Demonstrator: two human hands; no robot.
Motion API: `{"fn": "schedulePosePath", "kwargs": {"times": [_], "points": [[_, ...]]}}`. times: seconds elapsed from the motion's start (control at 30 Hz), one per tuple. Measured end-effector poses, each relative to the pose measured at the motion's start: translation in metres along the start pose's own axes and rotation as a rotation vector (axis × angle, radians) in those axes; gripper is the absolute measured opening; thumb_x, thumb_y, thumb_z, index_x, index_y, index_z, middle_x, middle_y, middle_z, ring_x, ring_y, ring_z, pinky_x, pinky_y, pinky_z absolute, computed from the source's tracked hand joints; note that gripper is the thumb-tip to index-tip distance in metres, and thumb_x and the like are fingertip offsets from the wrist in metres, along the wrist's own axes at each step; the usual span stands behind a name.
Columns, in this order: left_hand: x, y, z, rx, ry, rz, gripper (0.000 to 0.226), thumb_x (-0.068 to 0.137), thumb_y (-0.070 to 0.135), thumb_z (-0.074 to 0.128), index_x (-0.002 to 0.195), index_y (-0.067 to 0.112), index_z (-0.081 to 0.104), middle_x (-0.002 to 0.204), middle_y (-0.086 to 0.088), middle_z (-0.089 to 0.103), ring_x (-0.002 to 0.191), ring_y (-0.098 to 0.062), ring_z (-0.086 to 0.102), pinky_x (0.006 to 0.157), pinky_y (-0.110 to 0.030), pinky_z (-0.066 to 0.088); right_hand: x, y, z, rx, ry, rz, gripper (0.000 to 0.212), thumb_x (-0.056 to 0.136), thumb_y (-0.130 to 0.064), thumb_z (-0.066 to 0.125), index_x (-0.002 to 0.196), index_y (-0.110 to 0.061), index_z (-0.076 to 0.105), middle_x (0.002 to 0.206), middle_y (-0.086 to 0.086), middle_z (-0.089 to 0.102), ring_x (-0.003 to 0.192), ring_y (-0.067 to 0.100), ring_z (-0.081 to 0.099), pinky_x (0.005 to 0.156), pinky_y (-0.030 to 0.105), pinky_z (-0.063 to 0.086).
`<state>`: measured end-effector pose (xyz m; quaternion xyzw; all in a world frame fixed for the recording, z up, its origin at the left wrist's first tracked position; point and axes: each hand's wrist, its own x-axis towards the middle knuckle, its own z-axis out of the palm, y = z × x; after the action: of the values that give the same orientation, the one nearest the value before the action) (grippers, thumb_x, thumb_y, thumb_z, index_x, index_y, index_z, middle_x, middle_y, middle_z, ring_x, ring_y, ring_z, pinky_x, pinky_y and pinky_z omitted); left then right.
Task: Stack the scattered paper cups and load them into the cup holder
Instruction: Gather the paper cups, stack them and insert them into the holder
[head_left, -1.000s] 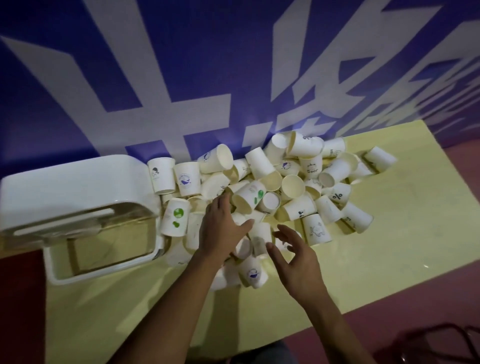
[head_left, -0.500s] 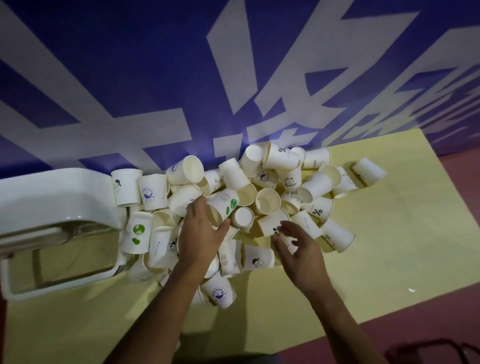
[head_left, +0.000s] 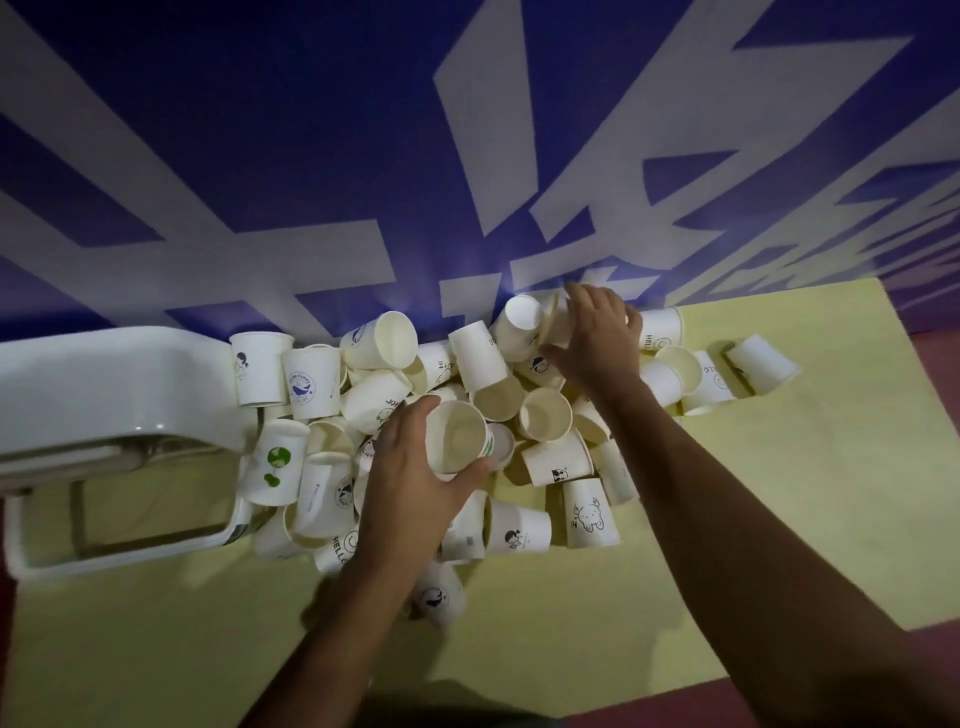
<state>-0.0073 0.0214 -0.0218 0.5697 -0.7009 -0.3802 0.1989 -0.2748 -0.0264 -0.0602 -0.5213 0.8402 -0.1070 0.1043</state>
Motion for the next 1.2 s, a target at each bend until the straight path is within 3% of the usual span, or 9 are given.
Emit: {"fn": "schedulePosePath", "kwargs": {"times": [0.13, 0.27, 0.43, 0.57, 0.77, 0.83, 0.97, 1.1, 1.2], "points": [[0.001, -0.003, -0.005, -0.01, 0.009, -0.002, 0.08, 0.073, 0.057, 0.082, 0.14, 0.027, 0.05, 0.141, 0.007, 0.053, 0.133, -0.014, 0.046, 0.106, -0.04, 0.047, 0.006, 0.001, 0.005, -0.011, -0.024, 0.009, 0.075, 0.076, -0.04, 0.084, 0.14, -0.023, 0.048, 0.142, 0.0, 0.058, 0.134, 0.027, 0.05, 0.118, 0.057, 0.031], [0.001, -0.007, -0.01, -0.04, 0.0, 0.004, 0.077, 0.073, 0.059, 0.08, 0.139, 0.031, 0.051, 0.141, 0.011, 0.049, 0.131, -0.014, 0.047, 0.101, -0.046, 0.052, -0.018, -0.004, -0.009, 0.11, 0.108, 0.004, 0.068, 0.078, -0.041, 0.081, 0.135, -0.021, 0.05, 0.135, 0.001, 0.06, 0.126, 0.027, 0.05, 0.107, 0.054, 0.038], [-0.001, -0.013, -0.021, -0.116, -0.011, 0.036, 0.076, 0.072, 0.061, 0.08, 0.138, 0.035, 0.052, 0.14, 0.017, 0.046, 0.128, -0.005, 0.046, 0.098, -0.029, 0.05, -0.082, -0.032, -0.039, 0.601, 0.193, 0.072, 0.076, 0.076, -0.044, 0.086, 0.137, -0.024, 0.045, 0.126, -0.007, 0.06, 0.11, 0.015, 0.057, 0.086, 0.034, 0.053], [-0.01, -0.016, -0.037, -0.168, -0.014, 0.035, 0.081, 0.069, 0.065, 0.077, 0.139, 0.033, 0.053, 0.141, 0.017, 0.047, 0.127, 0.001, 0.045, 0.096, -0.011, 0.039, -0.139, -0.068, -0.045, 0.667, 0.156, 0.091, 0.079, 0.075, -0.052, 0.086, 0.14, -0.028, 0.047, 0.127, -0.018, 0.056, 0.108, -0.003, 0.055, 0.085, 0.018, 0.049], [-0.029, -0.043, -0.08, -0.168, 0.02, 0.051, 0.072, 0.074, 0.053, 0.084, 0.136, 0.039, 0.05, 0.132, 0.028, 0.047, 0.125, 0.01, 0.043, 0.101, -0.034, 0.051, -0.184, -0.114, -0.03, 0.774, 0.099, 0.092, 0.069, 0.08, -0.057, 0.077, 0.137, -0.031, 0.049, 0.131, -0.016, 0.059, 0.118, 0.003, 0.056, 0.09, 0.037, 0.055], [-0.038, -0.058, -0.101, -0.177, 0.024, 0.062, 0.068, 0.078, 0.051, 0.083, 0.136, 0.038, 0.05, 0.136, 0.024, 0.049, 0.129, 0.004, 0.045, 0.102, -0.036, 0.051, -0.194, -0.135, -0.026, 0.797, 0.094, 0.09, 0.064, 0.084, -0.06, 0.07, 0.137, -0.033, 0.049, 0.13, -0.017, 0.06, 0.118, 0.005, 0.058, 0.09, 0.039, 0.056], [-0.055, -0.095, -0.144, -0.176, 0.038, 0.089, 0.068, 0.079, 0.041, 0.085, 0.138, 0.038, 0.05, 0.139, 0.022, 0.048, 0.131, -0.001, 0.045, 0.1, -0.03, 0.05, -0.21, -0.184, -0.018, 0.78, 0.063, 0.049, 0.056, 0.089, -0.056, 0.064, 0.139, -0.035, 0.049, 0.131, -0.026, 0.057, 0.116, 0.001, 0.057, 0.087, 0.034, 0.054], [-0.067, -0.138, -0.187, -0.147, 0.07, 0.106, 0.075, 0.077, 0.034, 0.088, 0.139, 0.042, 0.047, 0.137, 0.029, 0.043, 0.133, -0.002, 0.042, 0.097, -0.006, 0.038, -0.227, -0.24, -0.002, 0.807, -0.002, 0.031, 0.061, 0.087, -0.056, 0.065, 0.143, -0.043, 0.044, 0.138, -0.04, 0.047, 0.123, -0.008, 0.049, 0.091, 0.028, 0.052], [-0.075, -0.171, -0.224, -0.135, 0.102, 0.092, 0.075, 0.077, 0.029, 0.087, 0.141, 0.033, 0.049, 0.138, 0.02, 0.047, 0.132, -0.008, 0.044, 0.095, -0.014, 0.041, -0.237, -0.285, 0.011, 0.816, -0.035, 0.007, 0.072, 0.08, -0.064, 0.065, 0.146, -0.046, 0.041, 0.144, -0.035, 0.045, 0.127, -0.006, 0.048, 0.091, 0.024, 0.051]]}}
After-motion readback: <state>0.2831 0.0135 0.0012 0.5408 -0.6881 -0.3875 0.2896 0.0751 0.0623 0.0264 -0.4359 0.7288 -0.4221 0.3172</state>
